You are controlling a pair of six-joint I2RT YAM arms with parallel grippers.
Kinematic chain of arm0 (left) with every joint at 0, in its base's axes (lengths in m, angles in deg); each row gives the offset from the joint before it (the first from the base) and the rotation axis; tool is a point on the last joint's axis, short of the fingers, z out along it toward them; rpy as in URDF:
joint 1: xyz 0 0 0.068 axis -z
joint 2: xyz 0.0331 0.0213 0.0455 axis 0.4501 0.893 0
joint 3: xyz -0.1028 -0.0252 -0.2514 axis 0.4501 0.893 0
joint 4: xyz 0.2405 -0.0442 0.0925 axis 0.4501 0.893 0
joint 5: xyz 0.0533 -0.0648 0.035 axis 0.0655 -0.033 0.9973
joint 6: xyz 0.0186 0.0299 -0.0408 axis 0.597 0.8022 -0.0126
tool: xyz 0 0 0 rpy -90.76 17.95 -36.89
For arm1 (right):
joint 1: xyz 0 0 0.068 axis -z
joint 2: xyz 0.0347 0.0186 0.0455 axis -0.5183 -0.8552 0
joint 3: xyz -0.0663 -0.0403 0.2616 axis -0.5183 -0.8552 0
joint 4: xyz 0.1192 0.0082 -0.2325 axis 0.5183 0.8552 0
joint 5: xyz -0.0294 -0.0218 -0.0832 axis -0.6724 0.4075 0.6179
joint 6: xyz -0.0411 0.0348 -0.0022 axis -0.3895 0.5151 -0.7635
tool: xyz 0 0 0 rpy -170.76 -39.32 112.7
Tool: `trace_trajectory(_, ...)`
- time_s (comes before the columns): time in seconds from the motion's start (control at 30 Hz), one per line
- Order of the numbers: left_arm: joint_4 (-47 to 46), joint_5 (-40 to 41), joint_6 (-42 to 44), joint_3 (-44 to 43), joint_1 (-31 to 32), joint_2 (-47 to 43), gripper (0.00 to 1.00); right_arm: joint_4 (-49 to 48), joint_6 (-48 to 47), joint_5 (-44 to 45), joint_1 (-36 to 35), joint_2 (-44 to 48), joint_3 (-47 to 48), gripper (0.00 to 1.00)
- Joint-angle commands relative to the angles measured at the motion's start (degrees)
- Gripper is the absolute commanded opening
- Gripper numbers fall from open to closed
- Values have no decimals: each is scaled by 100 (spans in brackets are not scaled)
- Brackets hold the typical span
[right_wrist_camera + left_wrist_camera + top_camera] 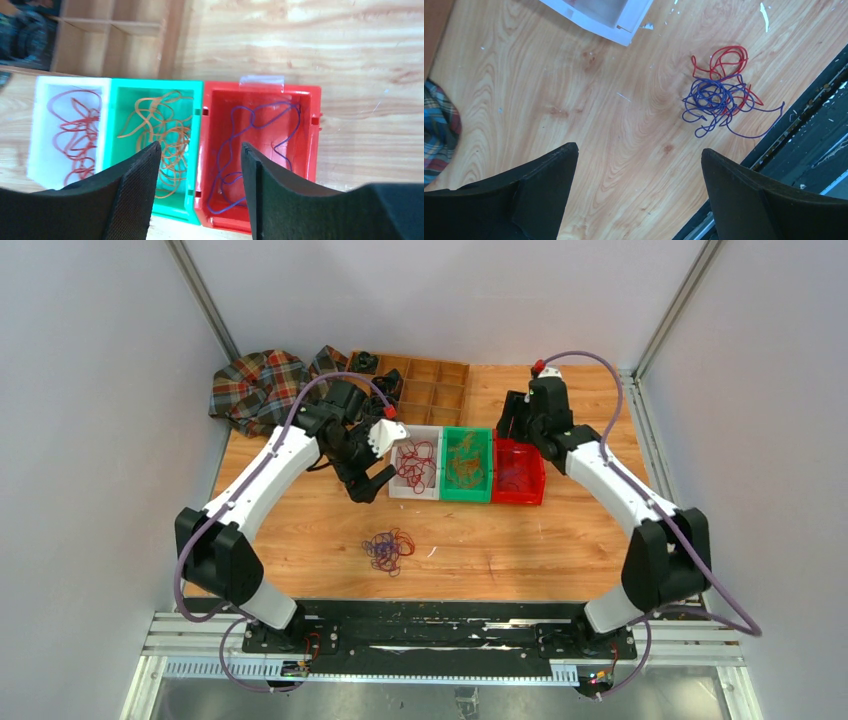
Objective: Untangle the cables
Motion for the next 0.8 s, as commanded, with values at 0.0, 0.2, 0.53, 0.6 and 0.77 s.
trace_trajectory(0.0,-347,80,-27,323,2,8,98,391,3,-111,46,526,109,61)
trace_trajectory(0.2,-987,-73,-29,828,-6,-251,98,441,74,-189,-9,1210,-372,67)
trace_trajectory(0.53,-1775,-642,235,1833,-6,-12,95,-436,-9,-54,-1344,2536,-2071,72)
trace_trajectory(0.6,-1670,-717,494,2032,-4,-138,93,-510,-17,-14,-1488,2774,-2346,72)
trace_trajectory(0.77,-1712,-516,497,2684,-1,-441,92,-783,0,341,-1869,3209,-2918,72)
